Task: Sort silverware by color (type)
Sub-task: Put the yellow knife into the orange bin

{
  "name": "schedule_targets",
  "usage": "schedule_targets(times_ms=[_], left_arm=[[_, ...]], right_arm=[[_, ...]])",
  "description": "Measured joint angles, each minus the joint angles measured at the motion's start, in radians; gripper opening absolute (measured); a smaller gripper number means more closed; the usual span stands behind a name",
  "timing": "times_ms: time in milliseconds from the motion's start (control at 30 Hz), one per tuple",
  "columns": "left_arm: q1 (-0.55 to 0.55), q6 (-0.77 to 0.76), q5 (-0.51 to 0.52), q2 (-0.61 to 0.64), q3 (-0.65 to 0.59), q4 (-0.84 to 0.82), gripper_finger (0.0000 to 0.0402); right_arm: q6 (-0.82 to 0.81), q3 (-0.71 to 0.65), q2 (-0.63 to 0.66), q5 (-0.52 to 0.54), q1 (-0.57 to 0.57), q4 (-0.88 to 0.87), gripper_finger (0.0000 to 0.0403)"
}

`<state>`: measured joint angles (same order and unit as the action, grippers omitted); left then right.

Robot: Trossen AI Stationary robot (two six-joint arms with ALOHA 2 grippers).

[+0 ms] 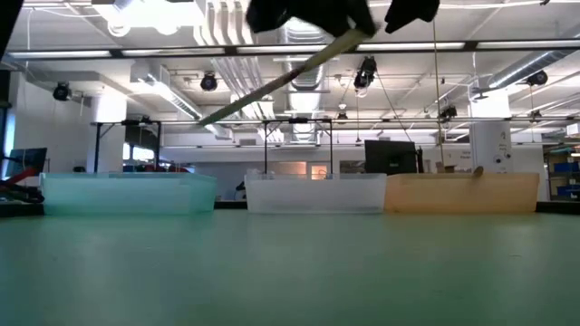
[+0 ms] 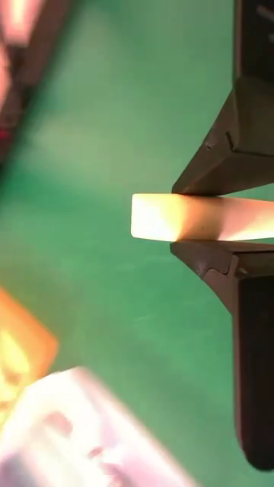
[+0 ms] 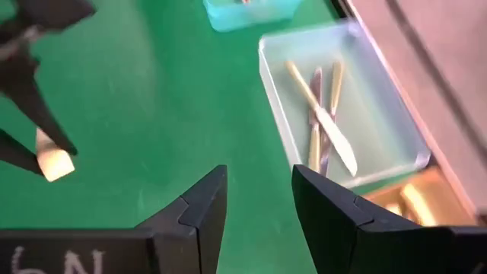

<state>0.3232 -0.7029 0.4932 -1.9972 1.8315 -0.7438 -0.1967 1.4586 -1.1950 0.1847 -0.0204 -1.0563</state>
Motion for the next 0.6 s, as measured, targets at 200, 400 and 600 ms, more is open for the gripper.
schedule_targets(times_ms=[200, 400, 600], left_arm=[[-0.055, 0.114, 0.128, 0.000, 0.212, -0.005, 0.0059], [-0.062, 0.068, 0.363, 0.003, 0.449, -0.281, 0.0059], [-0.042, -0.206, 0.605, 0.053, 0.480, -0.555, 0.0059]], right_arm=[[0.058, 0.000, -0.001, -0.001, 0.000, 0.084, 0.0141], [0.058, 0.000, -0.007, -0.008, 0.000, 0.166, 0.0141], [0.071, 0.000, -0.021, -0.009, 0.000, 0.181, 0.0141]])
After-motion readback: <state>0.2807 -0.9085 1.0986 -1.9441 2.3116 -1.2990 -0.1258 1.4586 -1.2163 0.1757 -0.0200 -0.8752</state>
